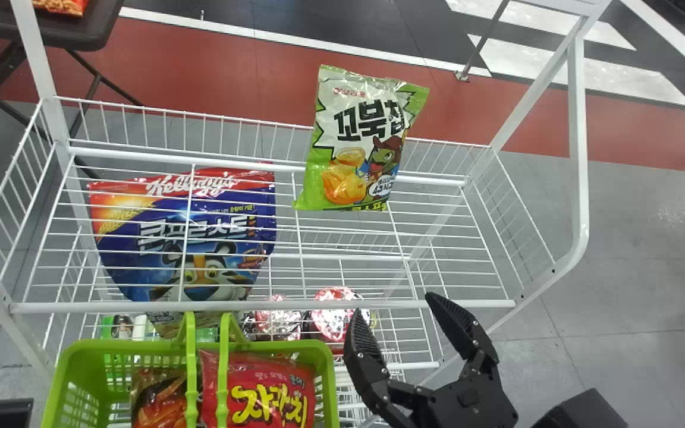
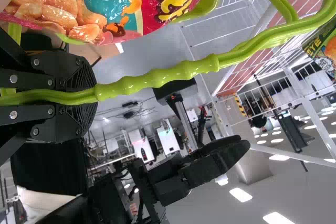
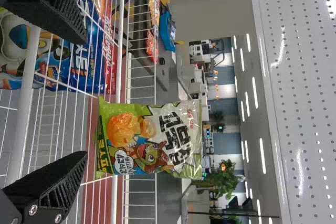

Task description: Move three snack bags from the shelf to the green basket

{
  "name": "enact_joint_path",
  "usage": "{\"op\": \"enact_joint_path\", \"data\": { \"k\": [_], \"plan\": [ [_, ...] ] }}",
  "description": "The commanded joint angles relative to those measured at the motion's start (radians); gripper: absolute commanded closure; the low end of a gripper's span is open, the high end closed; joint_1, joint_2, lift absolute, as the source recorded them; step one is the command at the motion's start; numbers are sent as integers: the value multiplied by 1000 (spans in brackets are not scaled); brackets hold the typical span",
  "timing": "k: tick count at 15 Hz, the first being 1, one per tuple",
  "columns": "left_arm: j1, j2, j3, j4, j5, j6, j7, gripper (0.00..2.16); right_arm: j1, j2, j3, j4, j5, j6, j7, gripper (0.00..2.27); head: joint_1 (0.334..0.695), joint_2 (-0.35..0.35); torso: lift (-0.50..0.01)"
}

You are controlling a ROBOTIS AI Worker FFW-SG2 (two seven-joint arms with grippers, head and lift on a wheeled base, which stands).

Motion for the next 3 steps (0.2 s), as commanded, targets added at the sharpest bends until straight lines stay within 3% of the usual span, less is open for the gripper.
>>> {"op": "enact_joint_path", "data": {
  "k": [1,3],
  "plan": [
    [0,0,0,-1,0,0,0,2142,-1,0,2,2,1,0,0,49,695,-350,-48],
    [0,0,0,-1,2,0,0,2142,-3,0,3,4,5,-10,-2,49,695,-350,-48]
  ]
}}
